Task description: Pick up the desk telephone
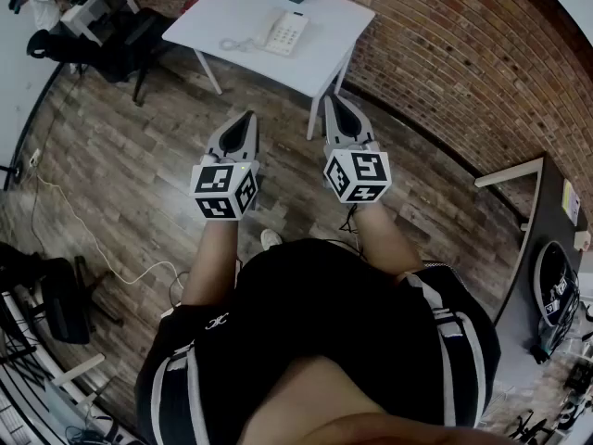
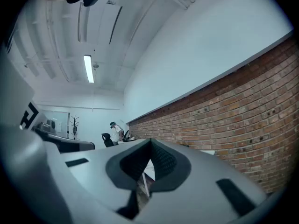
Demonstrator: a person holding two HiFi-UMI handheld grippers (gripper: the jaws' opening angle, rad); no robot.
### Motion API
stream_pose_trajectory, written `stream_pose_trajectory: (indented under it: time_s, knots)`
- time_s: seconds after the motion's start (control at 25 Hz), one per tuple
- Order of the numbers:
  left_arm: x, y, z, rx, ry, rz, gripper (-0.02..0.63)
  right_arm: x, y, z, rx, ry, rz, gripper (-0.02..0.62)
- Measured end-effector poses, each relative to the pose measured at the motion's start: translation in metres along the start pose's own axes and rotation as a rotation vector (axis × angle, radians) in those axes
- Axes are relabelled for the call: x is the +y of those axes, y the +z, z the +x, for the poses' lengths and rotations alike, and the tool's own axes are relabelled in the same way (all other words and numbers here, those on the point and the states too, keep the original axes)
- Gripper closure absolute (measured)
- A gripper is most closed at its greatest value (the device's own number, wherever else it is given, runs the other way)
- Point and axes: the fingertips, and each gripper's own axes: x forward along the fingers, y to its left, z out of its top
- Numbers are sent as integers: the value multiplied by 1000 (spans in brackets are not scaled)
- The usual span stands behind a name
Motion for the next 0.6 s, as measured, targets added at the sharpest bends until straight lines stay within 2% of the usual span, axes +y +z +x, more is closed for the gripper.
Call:
stream_pose_trajectory:
  time_s: [0.16,0.4,0.6]
  knots:
    - [-8,3,-2,-4,10,24,604,2,3,-7,-2,8,-12,597]
    - [-5,5,-4,-12,28,11,604,7,10,-9,-19,32,20,597]
    - [6,6,-8,-15,35,6,604,12,11,-3,-29,20,20,597]
